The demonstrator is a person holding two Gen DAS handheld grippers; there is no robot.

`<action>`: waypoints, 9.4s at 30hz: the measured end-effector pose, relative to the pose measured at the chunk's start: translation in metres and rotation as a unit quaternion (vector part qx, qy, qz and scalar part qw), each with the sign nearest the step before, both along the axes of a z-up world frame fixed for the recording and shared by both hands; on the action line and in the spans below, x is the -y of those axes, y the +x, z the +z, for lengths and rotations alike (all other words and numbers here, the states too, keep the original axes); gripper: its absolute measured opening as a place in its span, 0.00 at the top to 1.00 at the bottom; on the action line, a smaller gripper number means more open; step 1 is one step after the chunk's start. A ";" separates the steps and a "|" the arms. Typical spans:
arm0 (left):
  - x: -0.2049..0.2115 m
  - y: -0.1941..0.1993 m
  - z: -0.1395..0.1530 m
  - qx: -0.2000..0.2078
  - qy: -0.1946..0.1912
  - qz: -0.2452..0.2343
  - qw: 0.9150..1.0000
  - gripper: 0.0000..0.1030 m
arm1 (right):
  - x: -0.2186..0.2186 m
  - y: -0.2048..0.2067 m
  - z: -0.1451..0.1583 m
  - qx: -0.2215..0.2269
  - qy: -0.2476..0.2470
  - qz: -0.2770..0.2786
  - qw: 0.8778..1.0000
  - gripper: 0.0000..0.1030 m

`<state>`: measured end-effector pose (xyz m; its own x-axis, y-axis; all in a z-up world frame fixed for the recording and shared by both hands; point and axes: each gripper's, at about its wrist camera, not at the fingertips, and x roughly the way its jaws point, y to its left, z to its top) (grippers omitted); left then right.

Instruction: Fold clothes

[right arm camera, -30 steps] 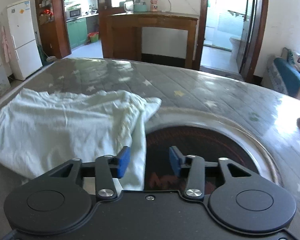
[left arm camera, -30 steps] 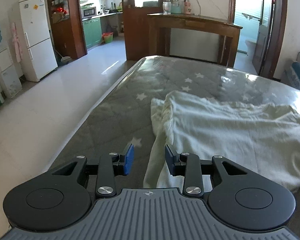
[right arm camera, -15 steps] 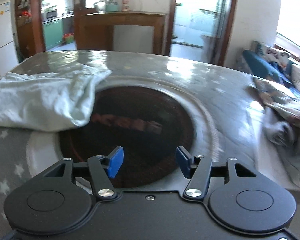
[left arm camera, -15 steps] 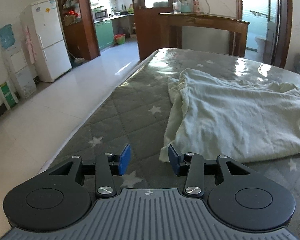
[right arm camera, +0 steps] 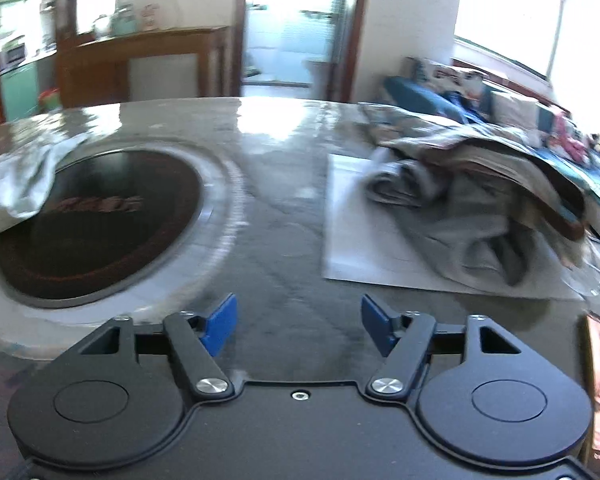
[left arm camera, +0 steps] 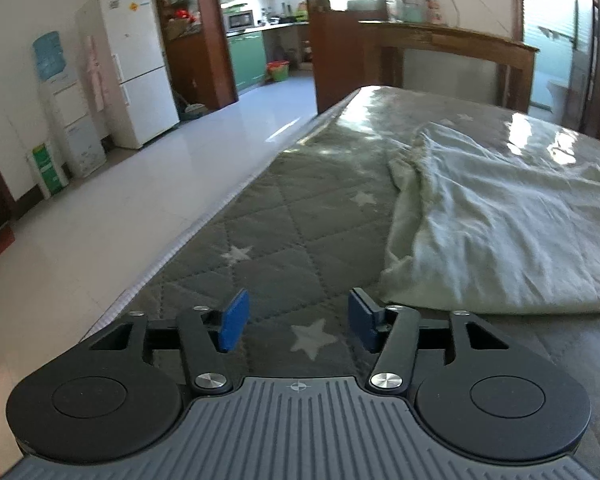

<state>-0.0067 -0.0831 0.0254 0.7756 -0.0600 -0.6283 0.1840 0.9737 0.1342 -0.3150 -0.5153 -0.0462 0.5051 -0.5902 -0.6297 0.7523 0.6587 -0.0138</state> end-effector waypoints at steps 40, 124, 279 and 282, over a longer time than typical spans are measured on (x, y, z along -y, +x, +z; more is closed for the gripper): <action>-0.076 0.040 -0.028 0.003 -0.055 0.019 0.998 0.04 | 0.045 -0.039 -0.013 0.031 0.023 -0.070 0.997 0.00; -0.082 0.044 -0.020 0.002 -0.057 0.022 0.998 0.01 | 0.044 -0.037 -0.016 0.029 0.019 -0.070 0.997 0.00; -0.070 0.028 -0.023 0.004 -0.051 0.025 0.998 0.00 | 0.045 -0.039 -0.016 0.034 0.023 -0.070 0.997 0.00; -0.070 0.028 -0.023 0.004 -0.051 0.025 0.998 0.00 | 0.045 -0.039 -0.016 0.034 0.023 -0.070 0.997 0.00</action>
